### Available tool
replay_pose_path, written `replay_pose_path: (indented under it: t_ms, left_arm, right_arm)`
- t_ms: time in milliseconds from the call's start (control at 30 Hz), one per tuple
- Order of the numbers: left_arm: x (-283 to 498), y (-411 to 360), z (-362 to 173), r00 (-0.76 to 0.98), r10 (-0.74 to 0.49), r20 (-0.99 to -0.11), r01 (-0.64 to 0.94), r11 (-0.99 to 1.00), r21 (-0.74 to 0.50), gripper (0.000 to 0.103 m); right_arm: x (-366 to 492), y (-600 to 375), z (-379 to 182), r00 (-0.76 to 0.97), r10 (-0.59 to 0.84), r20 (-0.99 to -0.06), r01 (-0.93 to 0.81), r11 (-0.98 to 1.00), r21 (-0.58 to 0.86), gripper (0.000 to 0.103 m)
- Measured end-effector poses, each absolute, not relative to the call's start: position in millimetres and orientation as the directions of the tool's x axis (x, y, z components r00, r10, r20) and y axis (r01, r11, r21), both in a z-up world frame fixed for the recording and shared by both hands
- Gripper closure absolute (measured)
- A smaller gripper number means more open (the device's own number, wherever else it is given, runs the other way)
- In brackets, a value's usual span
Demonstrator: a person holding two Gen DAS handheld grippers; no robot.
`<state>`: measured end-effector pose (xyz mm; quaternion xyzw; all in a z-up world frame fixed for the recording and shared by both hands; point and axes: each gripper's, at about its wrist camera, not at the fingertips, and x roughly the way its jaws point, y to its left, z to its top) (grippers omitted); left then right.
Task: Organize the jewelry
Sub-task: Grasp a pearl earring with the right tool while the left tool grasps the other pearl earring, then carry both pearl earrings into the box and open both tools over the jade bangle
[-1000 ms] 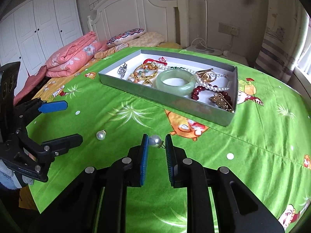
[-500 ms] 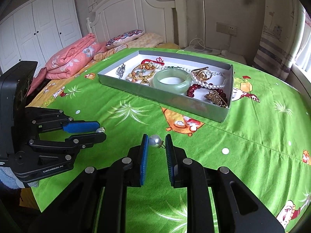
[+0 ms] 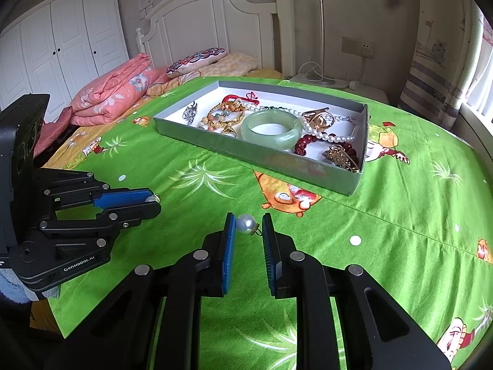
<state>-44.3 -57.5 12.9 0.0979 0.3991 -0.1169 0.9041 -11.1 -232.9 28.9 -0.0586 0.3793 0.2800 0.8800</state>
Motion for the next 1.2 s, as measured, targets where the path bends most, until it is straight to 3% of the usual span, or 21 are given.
replay_pose_path:
  t_ms: [733, 1000, 1200]
  left_arm:
    - [-14, -48, 58, 0.742, -0.093, -0.664, 0.214, 0.971, 0.103, 0.089]
    - [28, -44, 82, 0.725, -0.242, -0.645, 0.247, 0.965, -0.085, 0.089]
    - [65, -50, 80, 0.695, -0.270, -0.666, 0.240, 0.961, -0.139, 0.089]
  right_arm:
    - [0, -220, 56, 0.642, 0.492, -0.589, -0.552, 0.829, 0.090, 0.085]
    - [32, -211, 66, 0.668, 0.511, -0.541, -0.553, 0.827, 0.098, 0.085]
    - [58, -196, 54, 0.674, 0.479, -0.563, -0.549, 0.834, 0.052, 0.085]
